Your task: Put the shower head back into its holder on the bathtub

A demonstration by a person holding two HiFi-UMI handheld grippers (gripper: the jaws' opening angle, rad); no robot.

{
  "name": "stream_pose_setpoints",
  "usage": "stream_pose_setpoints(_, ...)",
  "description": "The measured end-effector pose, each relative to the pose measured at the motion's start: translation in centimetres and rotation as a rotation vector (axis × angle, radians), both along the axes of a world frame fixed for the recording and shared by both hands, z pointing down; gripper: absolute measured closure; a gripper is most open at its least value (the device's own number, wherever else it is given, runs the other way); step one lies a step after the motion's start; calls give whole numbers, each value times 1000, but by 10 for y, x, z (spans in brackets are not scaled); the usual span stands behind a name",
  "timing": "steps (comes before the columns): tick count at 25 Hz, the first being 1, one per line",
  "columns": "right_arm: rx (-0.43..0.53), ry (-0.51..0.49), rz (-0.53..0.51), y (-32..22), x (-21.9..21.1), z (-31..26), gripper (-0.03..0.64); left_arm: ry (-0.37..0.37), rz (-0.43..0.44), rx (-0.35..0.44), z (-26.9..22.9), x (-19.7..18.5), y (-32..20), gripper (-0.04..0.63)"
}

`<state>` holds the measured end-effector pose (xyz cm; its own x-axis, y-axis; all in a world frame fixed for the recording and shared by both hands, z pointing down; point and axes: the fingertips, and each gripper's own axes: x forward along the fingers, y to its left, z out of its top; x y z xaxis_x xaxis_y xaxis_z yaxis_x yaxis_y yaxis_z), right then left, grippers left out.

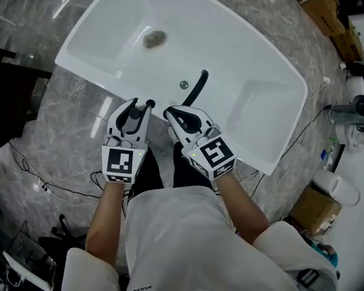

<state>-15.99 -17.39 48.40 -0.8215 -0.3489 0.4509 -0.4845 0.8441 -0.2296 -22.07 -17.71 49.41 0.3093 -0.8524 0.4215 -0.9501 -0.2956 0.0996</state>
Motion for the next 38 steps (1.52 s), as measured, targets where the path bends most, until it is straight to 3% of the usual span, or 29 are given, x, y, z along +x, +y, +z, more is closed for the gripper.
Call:
stream_pose_setpoints(17, -27, 69, 59, 31, -1, 49, 597, -13, 77, -76, 74, 11, 3, 462)
stream_pose_setpoints(25, -48, 76, 223, 41, 1, 75, 597, -19, 92, -104, 106, 6, 7, 462)
stream_pose_setpoints(38, -102, 113, 346, 56, -9, 128, 597, -36, 186, -119, 141, 12, 4, 462)
